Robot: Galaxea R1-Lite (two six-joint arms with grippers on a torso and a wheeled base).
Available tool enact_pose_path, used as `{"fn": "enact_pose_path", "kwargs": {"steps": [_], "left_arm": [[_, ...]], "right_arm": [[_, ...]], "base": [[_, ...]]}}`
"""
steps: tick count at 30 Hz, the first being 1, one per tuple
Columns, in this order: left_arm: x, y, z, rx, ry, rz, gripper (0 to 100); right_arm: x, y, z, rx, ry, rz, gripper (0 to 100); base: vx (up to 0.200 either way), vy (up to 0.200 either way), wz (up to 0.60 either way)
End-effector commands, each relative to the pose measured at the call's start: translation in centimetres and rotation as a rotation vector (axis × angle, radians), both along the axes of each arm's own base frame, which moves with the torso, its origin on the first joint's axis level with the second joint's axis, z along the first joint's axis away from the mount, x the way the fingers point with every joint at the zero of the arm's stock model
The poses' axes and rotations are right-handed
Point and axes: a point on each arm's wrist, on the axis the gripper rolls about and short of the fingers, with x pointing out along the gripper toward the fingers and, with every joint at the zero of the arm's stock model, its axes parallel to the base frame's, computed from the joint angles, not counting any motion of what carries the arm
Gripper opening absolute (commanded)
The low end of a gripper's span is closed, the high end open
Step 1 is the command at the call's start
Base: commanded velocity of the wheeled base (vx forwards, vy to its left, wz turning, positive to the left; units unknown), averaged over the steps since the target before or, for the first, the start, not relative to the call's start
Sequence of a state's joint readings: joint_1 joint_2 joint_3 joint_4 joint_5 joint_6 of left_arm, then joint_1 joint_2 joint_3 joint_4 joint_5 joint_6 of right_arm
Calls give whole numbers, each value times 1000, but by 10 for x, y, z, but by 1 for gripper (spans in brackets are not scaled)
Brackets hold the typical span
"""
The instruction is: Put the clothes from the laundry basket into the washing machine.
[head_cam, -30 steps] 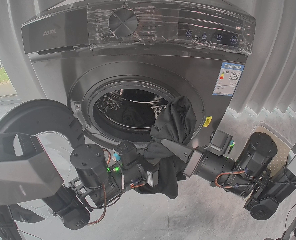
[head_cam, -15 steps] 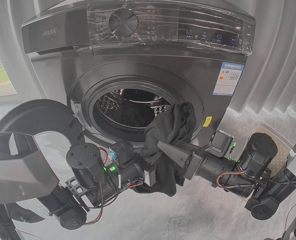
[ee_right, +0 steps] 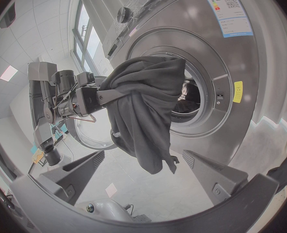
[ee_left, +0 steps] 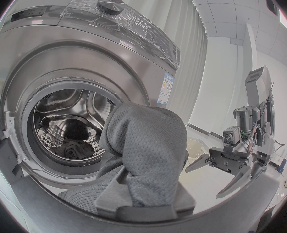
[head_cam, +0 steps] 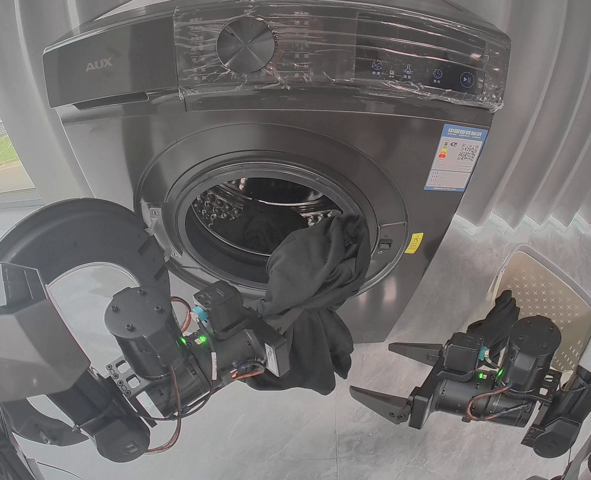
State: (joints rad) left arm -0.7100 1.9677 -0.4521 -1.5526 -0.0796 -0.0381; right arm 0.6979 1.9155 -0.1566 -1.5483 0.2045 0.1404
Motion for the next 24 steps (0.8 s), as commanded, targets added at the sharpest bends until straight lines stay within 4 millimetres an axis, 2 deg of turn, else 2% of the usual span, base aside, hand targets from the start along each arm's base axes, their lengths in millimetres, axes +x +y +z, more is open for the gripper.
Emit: {"fn": "enact_pose_path", "kwargs": {"steps": [1, 7, 12, 15, 18, 24], "left_arm": [[-2, 4, 1, 4, -2, 9, 0], [-2, 15, -5, 26, 26, 92, 0], [16, 35, -12, 29, 53, 289, 0], [16, 40, -13, 35, 62, 351, 0], [10, 42, -16, 56, 75, 379, 0], [14, 40, -12, 49, 52, 409, 0]], "right_arm": [[-1, -10, 1, -6, 3, -23, 100], [0, -13, 6, 7, -14, -24, 100], [-1, -12, 7, 11, -18, -16, 100], [-2, -12, 6, 8, -14, -12, 100], [-2, -11, 5, 6, -11, -9, 100], [-1, -9, 5, 7, -13, -6, 100]], "base": [[0, 0, 0], [0, 0, 0], [0, 0, 0], [0, 0, 0], [0, 0, 0], [0, 0, 0]]}}
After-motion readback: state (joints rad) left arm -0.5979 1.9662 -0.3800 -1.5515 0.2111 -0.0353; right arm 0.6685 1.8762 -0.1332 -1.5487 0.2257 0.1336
